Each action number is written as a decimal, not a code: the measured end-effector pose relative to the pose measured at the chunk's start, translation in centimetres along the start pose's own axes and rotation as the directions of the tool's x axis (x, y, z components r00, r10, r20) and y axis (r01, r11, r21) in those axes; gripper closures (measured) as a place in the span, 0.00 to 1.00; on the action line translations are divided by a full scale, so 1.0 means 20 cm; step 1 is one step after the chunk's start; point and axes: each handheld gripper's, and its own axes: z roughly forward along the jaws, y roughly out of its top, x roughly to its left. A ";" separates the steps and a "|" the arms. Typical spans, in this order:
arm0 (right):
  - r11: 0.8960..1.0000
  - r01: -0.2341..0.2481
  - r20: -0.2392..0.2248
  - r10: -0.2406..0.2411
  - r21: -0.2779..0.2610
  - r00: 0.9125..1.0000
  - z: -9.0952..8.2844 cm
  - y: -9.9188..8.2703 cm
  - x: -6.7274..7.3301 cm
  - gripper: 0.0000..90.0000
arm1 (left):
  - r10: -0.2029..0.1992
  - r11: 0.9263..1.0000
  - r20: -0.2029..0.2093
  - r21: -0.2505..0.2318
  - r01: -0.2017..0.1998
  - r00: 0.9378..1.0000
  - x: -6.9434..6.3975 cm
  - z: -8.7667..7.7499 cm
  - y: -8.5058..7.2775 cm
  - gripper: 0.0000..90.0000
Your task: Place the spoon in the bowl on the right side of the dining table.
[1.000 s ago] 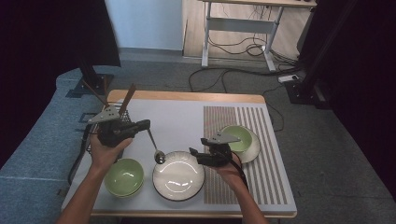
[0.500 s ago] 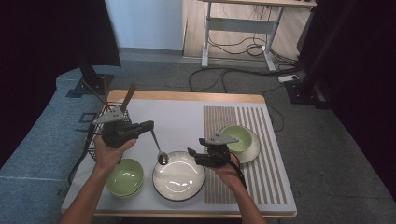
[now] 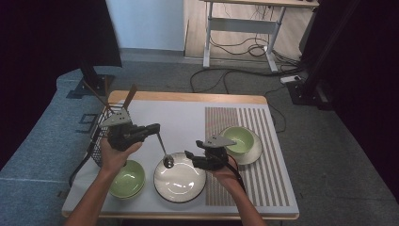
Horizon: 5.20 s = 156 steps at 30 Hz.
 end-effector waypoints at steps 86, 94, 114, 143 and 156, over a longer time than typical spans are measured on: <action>0.996 0.093 -0.149 -0.094 -0.014 0.984 0.08 0.02 0.15 0.96 | 0.010 0.998 0.102 0.058 -0.016 0.995 -0.09 0.17 -0.03 0.96; 0.996 0.082 -0.144 -0.084 -0.017 0.986 0.07 0.02 0.13 1.00 | 0.027 0.998 0.103 0.053 -0.032 0.994 -0.09 0.16 -0.04 0.87; 0.996 0.080 -0.128 -0.083 -0.024 0.988 0.05 0.01 0.11 1.00 | 0.045 0.998 0.068 0.032 -0.047 0.997 -0.09 0.13 -0.03 0.65; 0.998 0.051 -0.077 -0.053 -0.033 0.996 0.00 -0.01 0.02 1.00 | 0.020 0.999 0.012 0.039 -0.020 1.000 -0.02 -0.01 -0.09 0.56; 0.999 0.029 -0.048 -0.031 -0.046 0.998 -0.04 -0.01 -0.04 1.00 | 0.012 0.998 -0.035 0.060 -0.010 0.999 0.00 -0.06 -0.12 0.54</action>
